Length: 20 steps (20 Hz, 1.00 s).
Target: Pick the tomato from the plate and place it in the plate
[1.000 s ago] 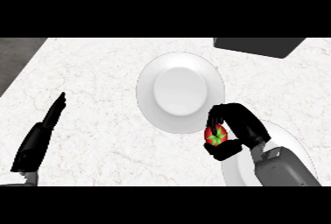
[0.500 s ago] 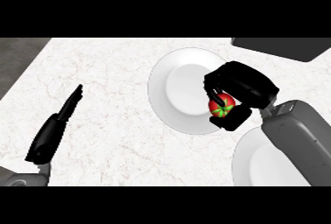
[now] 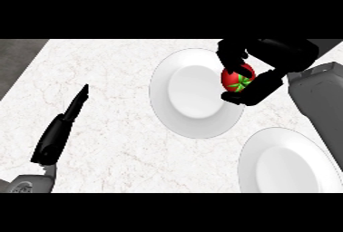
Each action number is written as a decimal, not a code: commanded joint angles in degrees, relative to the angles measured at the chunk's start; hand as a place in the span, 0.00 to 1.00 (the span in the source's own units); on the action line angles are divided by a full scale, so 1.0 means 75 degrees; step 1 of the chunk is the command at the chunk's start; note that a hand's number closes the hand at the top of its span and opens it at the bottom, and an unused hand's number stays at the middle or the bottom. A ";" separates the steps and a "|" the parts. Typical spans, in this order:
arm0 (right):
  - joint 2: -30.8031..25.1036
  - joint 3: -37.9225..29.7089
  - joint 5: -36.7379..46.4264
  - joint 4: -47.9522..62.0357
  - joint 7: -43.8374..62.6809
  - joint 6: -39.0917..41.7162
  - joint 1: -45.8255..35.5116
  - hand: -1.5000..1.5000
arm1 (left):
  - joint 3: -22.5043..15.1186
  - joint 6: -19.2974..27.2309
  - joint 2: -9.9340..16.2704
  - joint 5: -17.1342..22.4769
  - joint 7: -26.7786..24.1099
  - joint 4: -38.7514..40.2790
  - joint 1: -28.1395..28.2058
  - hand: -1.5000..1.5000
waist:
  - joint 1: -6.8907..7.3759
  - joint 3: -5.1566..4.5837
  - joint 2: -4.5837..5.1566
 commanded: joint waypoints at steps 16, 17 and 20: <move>0.0625 0.0847 -0.1210 0.3152 -0.3651 0.1849 -0.2181 1.00 | 0.0386 0.0303 -0.0003 -0.0060 0.0157 0.0571 -0.0016 0.50 | -0.0780 -0.0081 -0.0323; 0.0664 0.0945 -0.1244 0.3256 -0.3670 0.1935 -0.2319 1.00 | 0.0436 0.0231 0.0031 0.0010 0.0161 0.0630 -0.0005 0.50 | -0.0855 -0.0082 -0.0353; 0.1093 0.1661 -0.0868 0.3491 -0.3693 0.1684 -0.2407 1.00 | 0.0413 0.0244 0.0085 -0.0043 0.0209 0.0392 0.0207 0.50 | -0.0897 -0.0075 -0.0427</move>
